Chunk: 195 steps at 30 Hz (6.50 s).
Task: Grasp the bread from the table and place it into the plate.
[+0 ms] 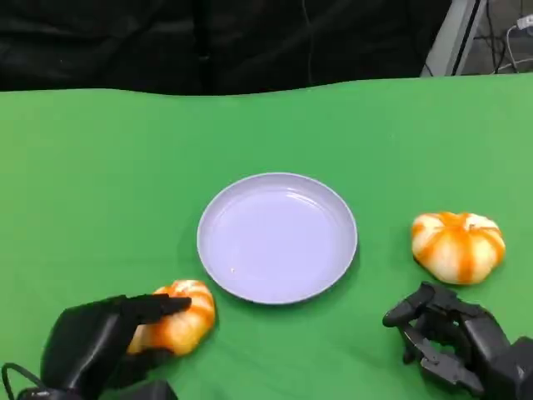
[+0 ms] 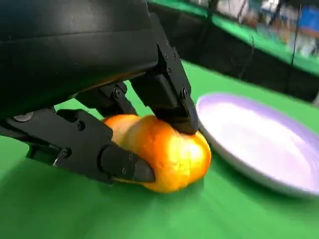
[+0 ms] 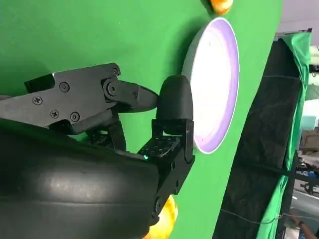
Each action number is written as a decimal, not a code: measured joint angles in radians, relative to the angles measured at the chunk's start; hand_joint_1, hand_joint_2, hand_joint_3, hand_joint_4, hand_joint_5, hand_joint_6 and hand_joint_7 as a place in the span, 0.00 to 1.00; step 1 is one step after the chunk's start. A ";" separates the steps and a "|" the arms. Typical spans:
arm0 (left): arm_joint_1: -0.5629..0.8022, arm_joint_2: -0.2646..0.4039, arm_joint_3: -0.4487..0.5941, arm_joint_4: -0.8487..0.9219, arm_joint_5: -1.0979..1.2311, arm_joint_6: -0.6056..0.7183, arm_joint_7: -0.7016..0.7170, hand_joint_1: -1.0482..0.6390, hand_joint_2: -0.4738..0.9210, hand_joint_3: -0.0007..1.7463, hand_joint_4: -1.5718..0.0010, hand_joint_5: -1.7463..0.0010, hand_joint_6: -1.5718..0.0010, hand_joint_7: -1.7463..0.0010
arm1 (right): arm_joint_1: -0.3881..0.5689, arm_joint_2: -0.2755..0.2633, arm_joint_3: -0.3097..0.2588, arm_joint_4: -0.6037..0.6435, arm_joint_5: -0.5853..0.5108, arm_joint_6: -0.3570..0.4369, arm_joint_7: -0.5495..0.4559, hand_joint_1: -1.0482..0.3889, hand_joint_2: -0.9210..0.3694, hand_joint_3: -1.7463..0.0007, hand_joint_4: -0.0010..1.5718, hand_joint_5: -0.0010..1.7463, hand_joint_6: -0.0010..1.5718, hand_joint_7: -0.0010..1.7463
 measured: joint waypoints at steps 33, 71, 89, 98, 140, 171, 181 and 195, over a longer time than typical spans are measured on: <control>0.109 -0.009 0.089 -0.240 0.026 0.036 0.151 0.52 0.58 0.73 0.46 0.00 0.37 0.35 | -0.025 0.009 0.001 0.032 0.001 -0.005 -0.009 0.57 0.00 0.72 0.40 1.00 0.45 0.65; -0.217 -0.132 0.049 -0.019 -0.208 -0.127 -0.114 0.55 0.69 0.62 0.34 0.23 0.34 0.45 | -0.021 0.018 0.016 0.021 -0.020 -0.009 -0.038 0.57 0.00 0.72 0.41 1.00 0.45 0.66; -0.398 -0.188 -0.041 0.190 -0.166 -0.133 -0.149 0.55 0.77 0.53 0.46 0.08 0.41 0.38 | -0.012 0.023 0.037 0.008 -0.041 -0.015 -0.063 0.56 0.00 0.72 0.42 1.00 0.45 0.66; -0.521 -0.187 -0.101 0.285 -0.095 -0.107 -0.176 0.56 0.83 0.38 0.53 0.00 0.46 0.32 | -0.002 0.036 0.044 -0.002 -0.042 -0.017 -0.077 0.58 0.00 0.71 0.44 1.00 0.46 0.64; -0.645 -0.211 -0.162 0.545 -0.050 -0.164 -0.104 0.58 0.91 0.22 0.57 0.09 0.44 0.47 | -0.002 0.037 0.055 0.000 -0.077 -0.035 -0.109 0.55 0.00 0.74 0.43 1.00 0.47 0.63; -0.665 -0.182 -0.197 0.612 -0.064 -0.181 -0.217 0.17 1.00 0.23 0.66 1.00 0.67 1.00 | 0.004 0.041 0.054 -0.007 -0.075 -0.030 -0.109 0.56 0.00 0.72 0.43 1.00 0.47 0.64; -0.621 -0.144 -0.148 0.404 -0.177 -0.103 -0.441 0.05 1.00 0.40 0.81 1.00 0.76 1.00 | 0.001 0.045 0.052 -0.004 -0.061 -0.029 -0.087 0.57 0.00 0.72 0.44 0.98 0.47 0.63; -0.471 -0.123 -0.012 0.181 -0.421 -0.102 -0.599 0.09 1.00 0.36 0.75 0.98 0.73 0.99 | -0.004 0.044 0.052 0.005 -0.065 -0.035 -0.089 0.56 0.00 0.73 0.44 0.99 0.47 0.65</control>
